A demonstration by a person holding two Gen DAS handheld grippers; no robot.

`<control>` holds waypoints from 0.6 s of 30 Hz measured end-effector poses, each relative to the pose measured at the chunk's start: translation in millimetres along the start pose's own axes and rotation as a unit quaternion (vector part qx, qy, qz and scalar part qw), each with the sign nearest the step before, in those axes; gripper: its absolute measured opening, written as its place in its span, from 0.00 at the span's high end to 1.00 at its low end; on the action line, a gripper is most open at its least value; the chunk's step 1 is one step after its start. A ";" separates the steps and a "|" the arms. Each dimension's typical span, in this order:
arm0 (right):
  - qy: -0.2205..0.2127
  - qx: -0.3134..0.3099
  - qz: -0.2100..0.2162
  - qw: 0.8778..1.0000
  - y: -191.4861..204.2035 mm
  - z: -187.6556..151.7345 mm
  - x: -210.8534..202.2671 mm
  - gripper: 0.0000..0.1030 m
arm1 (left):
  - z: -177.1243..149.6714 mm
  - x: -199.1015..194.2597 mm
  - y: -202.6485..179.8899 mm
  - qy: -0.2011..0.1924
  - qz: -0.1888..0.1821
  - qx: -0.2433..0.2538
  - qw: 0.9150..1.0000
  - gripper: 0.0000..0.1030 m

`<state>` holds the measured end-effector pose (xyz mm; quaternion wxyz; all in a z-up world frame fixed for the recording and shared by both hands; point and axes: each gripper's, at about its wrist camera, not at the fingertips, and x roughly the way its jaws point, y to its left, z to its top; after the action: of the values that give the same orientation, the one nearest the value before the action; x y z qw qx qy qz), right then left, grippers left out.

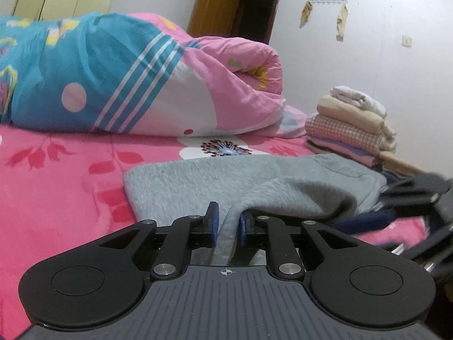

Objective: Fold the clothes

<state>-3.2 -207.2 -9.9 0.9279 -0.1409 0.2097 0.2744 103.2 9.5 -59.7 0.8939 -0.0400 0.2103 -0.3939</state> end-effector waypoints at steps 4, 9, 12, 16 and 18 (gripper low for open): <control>0.023 -0.034 -0.012 0.999 9.1 5.0 30.5 0.69 | 0.3 -0.1 9.1 0.002 -0.017 -0.029 0.999 0.85; 0.042 -0.034 -0.011 0.998 3.8 8.4 49.8 0.51 | 0.8 -2.3 15.6 0.000 -0.025 -0.049 0.998 0.85; 0.069 -0.008 0.010 0.998 -2.7 4.9 58.4 0.48 | 2.0 -2.6 14.9 -0.003 -0.024 -0.048 0.999 0.85; 0.066 0.018 0.052 0.996 -4.7 4.0 47.2 0.84 | 2.7 -3.5 16.2 -0.007 -0.023 -0.048 0.999 0.85; 0.068 0.017 0.077 0.995 -1.8 2.7 39.1 0.87 | 3.2 -3.6 16.6 -0.008 -0.022 -0.050 0.998 0.85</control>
<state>28.5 -190.0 -25.5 0.8900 -0.1268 0.2873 0.3307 113.7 23.2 -59.5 0.8832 -0.0928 0.2221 -0.4025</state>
